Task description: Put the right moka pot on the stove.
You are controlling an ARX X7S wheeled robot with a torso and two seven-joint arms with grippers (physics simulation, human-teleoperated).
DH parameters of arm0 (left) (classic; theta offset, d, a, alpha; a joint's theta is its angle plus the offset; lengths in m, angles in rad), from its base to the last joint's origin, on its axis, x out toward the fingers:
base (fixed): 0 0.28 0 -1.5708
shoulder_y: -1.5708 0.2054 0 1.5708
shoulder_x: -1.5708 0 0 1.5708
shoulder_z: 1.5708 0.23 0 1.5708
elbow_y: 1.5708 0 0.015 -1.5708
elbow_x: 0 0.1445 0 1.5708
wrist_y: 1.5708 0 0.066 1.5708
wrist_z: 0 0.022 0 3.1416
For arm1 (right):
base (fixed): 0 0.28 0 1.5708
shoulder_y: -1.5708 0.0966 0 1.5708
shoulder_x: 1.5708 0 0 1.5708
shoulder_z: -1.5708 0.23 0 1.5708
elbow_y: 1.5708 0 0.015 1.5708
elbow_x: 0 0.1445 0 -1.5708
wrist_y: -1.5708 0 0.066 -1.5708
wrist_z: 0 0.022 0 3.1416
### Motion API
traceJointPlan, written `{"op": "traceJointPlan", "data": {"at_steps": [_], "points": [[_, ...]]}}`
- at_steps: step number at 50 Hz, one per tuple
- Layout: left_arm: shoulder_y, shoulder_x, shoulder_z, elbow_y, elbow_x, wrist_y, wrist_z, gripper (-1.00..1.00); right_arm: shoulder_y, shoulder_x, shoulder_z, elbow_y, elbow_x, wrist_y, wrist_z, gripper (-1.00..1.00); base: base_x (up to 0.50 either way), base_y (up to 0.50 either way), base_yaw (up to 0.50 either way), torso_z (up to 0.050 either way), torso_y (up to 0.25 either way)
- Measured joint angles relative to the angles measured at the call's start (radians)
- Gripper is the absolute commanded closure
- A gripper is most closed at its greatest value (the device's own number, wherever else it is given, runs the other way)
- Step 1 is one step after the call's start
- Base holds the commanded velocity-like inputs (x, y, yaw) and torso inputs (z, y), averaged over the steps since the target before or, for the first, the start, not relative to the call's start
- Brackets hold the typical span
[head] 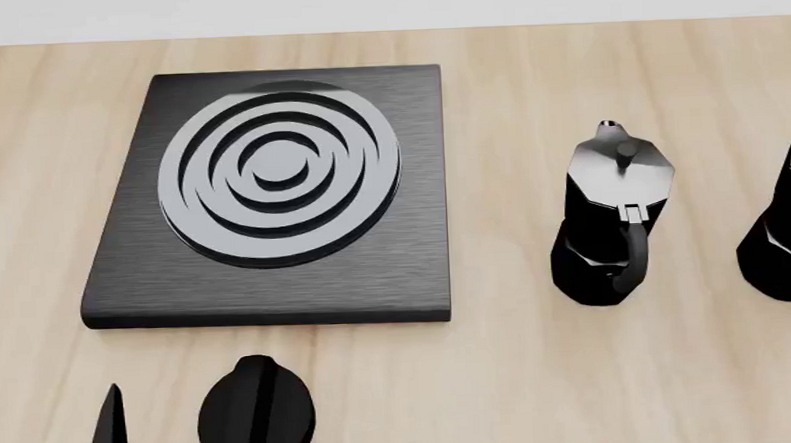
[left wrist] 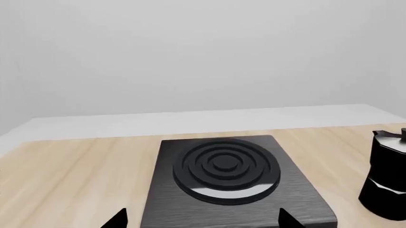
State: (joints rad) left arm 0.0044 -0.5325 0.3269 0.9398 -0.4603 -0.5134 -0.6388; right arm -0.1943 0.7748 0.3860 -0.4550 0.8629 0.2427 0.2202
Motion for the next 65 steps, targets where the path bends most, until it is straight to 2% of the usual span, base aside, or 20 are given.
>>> {"op": "traceJointPlan", "data": {"at_steps": [31, 65], "points": [[-0.011, -0.012, 0.017, 0.0, -0.002, -0.004, -0.022, -1.0, 0.229, 0.062, -0.122, 0.207, -0.017, 0.091, 0.004, -1.0, 0.0, 0.0, 0.0, 0.0, 0.0], [-0.018, -0.025, 0.035, -0.003, 0.0, 0.002, -0.04, -1.0, 0.468, 0.059, -0.279, 0.393, -0.076, 0.157, -0.026, -1.0, 0.0, 0.0, 0.0, 0.0, 0.0]]}}
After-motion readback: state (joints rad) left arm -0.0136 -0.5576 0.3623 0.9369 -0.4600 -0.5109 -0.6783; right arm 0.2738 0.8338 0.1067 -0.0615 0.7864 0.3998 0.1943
